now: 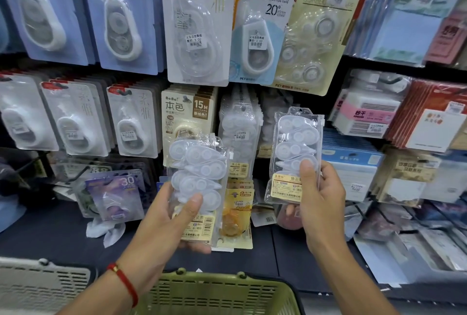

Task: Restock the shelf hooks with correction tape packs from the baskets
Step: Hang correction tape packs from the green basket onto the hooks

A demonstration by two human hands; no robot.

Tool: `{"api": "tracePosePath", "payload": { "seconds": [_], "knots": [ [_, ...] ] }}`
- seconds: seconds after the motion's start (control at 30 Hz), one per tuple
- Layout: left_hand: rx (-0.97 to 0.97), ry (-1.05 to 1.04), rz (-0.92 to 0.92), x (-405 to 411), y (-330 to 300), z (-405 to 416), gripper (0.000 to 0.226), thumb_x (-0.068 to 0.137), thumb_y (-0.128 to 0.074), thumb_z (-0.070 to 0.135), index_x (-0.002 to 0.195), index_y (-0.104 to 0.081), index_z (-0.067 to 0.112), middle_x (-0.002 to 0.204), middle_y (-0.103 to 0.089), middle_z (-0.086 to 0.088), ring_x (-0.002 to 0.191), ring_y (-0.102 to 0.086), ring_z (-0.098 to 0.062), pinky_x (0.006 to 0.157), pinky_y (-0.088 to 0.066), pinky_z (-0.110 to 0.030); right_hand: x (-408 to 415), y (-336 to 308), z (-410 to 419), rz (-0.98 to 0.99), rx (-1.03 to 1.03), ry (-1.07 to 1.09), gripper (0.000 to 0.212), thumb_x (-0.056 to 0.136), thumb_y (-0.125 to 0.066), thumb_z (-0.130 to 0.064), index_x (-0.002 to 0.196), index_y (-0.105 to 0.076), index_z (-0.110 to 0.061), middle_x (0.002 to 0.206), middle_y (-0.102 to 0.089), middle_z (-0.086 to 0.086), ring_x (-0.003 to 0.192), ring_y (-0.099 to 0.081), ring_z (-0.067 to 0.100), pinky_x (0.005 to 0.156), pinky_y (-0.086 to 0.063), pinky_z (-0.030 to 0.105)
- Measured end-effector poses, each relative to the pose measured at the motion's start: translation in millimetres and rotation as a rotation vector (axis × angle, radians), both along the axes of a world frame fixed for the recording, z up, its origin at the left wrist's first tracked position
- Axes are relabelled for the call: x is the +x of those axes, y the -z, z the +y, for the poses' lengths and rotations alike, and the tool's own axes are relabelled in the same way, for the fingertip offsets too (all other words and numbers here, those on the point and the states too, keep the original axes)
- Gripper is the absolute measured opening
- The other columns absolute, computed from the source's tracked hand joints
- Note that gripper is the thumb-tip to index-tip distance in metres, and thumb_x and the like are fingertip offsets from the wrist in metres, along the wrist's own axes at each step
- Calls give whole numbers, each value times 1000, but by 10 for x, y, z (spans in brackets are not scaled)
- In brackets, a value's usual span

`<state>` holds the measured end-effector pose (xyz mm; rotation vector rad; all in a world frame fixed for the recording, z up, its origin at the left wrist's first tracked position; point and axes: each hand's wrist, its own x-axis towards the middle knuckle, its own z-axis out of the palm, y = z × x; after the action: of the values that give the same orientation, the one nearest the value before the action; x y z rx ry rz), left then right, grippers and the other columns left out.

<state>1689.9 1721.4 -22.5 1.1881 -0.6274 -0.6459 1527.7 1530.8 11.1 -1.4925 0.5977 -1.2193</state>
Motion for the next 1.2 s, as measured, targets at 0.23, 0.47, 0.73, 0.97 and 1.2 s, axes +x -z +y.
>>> {"api": "tracePosePath", "payload": {
  "seconds": [0.23,0.47,0.73,0.97,1.2],
  "knots": [
    [13,-9,5,15,5,0,32,86,-72,40,118,-68,41,118,-76,4,89,-78,-32,58,-64,-52,9,15,20,43,67,16,19,107,-55,-45,91,-61,-36,82,-74,15,50,-66,32,42,-51,31],
    [38,-21,43,15,5,1,23,93,-70,34,115,-70,40,117,-77,1,87,-78,-36,59,-64,-53,-24,112,-68,515,-218,323,39,104,-55,-37,140,-48,-23,137,-56,-4,125,-55,15,102,-45,36],
    [20,80,53,-66,28,-14,17,103,-67,28,118,-69,35,120,-76,-6,90,-78,-37,59,-64,-48,168,256,382,545,-306,-302,35,89,-59,-61,103,-72,-32,101,-73,-16,94,-69,6,81,-57,26],
    [-8,131,-16,-32,63,-18,35,94,-76,40,125,-61,43,130,-73,1,104,-77,-33,68,-66,-47,221,319,462,481,-262,-358,30,91,-65,-55,102,-76,-28,96,-77,-13,86,-71,9,75,-57,26],
    [-42,57,1,36,93,-38,41,85,-73,37,125,-66,45,133,-71,4,105,-76,-28,74,-66,-43,131,158,361,155,-55,-146,22,101,-49,-49,97,-54,-28,88,-65,27,56,-60,26,44,-50,35]
  ]
}}
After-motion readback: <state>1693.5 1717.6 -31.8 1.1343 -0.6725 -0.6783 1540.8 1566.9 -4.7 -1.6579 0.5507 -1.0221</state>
